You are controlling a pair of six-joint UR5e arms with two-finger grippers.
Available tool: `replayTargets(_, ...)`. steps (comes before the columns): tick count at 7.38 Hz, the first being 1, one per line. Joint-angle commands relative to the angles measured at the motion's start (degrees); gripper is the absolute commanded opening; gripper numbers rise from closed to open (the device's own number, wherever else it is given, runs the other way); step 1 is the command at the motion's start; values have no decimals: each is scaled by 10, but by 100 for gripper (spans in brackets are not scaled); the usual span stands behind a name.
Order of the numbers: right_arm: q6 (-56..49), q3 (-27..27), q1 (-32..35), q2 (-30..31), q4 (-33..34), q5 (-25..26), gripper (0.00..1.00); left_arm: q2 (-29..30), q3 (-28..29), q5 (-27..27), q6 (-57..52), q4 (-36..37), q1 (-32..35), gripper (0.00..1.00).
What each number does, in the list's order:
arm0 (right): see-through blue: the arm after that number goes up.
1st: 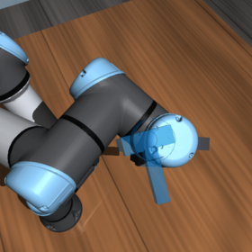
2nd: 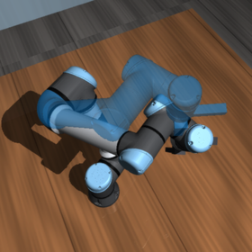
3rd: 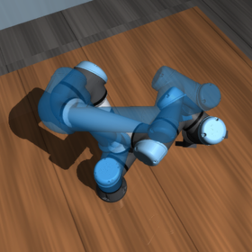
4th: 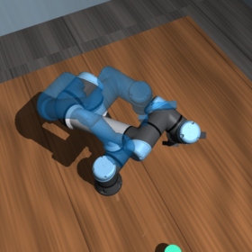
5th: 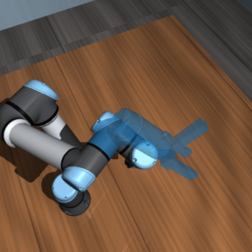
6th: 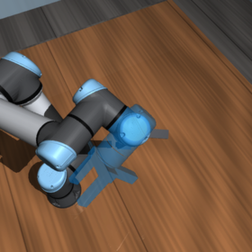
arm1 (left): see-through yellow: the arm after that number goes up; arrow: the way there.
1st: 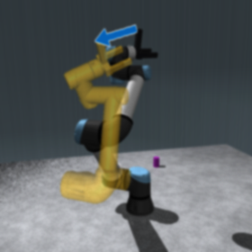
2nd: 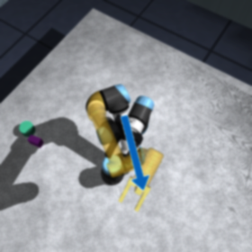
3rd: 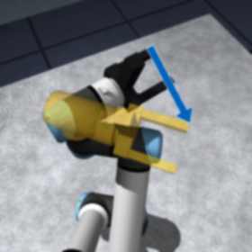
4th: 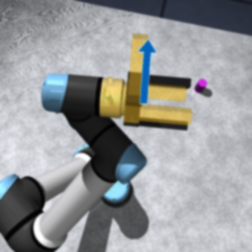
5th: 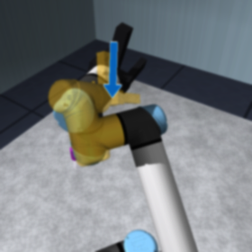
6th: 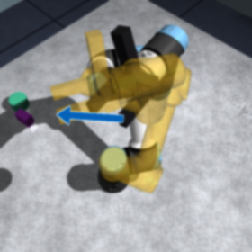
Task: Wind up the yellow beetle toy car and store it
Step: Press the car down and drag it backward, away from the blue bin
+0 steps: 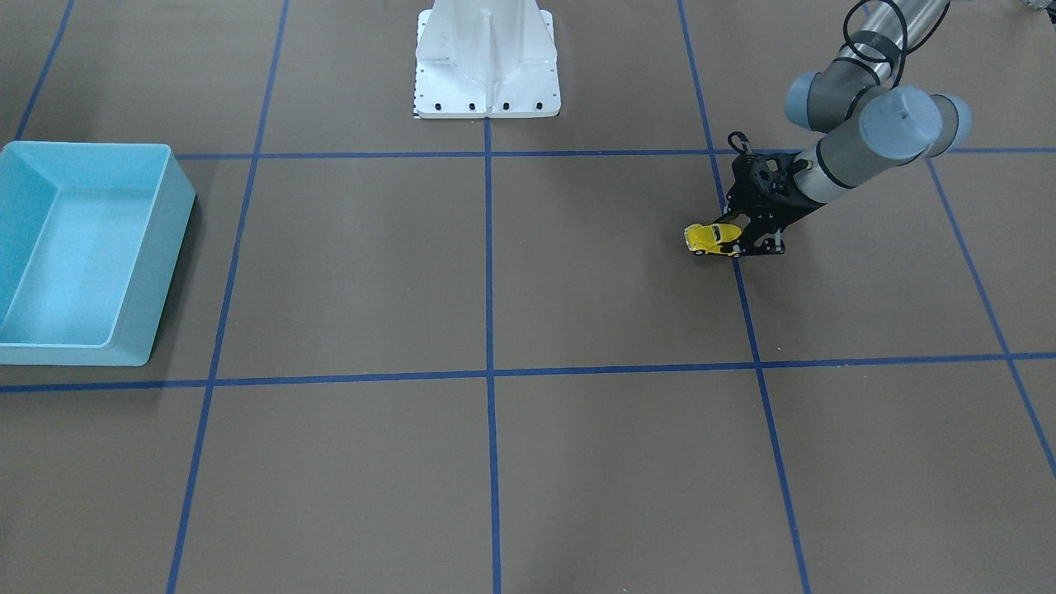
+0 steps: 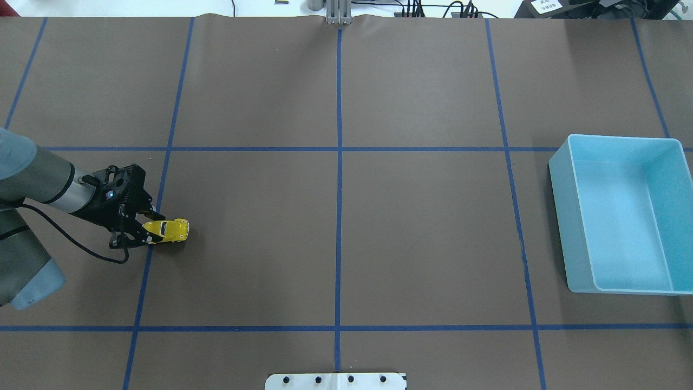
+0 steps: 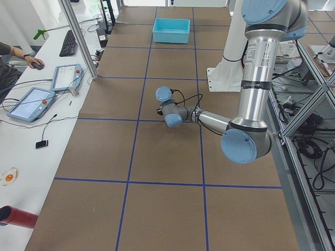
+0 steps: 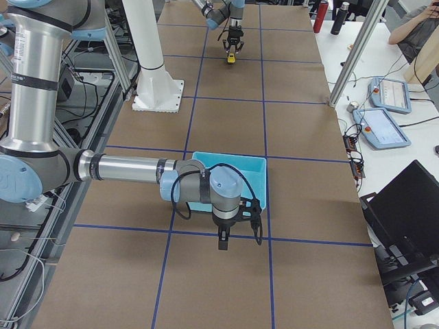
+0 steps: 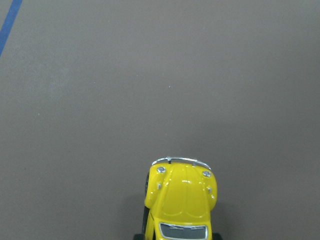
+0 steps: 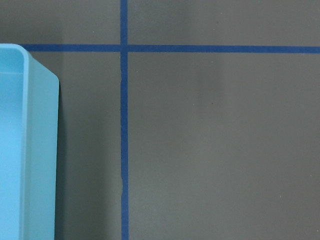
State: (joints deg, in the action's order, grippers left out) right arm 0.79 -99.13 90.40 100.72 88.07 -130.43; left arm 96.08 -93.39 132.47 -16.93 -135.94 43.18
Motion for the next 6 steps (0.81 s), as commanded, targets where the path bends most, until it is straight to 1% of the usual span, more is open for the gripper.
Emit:
replayTargets(1,0,0,0,0,0,0,100,-5,0,19,-13,-3,1,0)
replayTargets(2,0,0,0,0,0,0,100,-7,2,21,-45,-2,2,0)
replayTargets(4,0,1,0,1,0,0,100,-23,0,22,-51,-3,2,0)
replayTargets(5,0,1,0,1,0,0,100,-26,0,41,-51,-5,5,0)
replayTargets(6,0,2,0,1,0,0,100,-26,2,45,-51,-6,10,0)
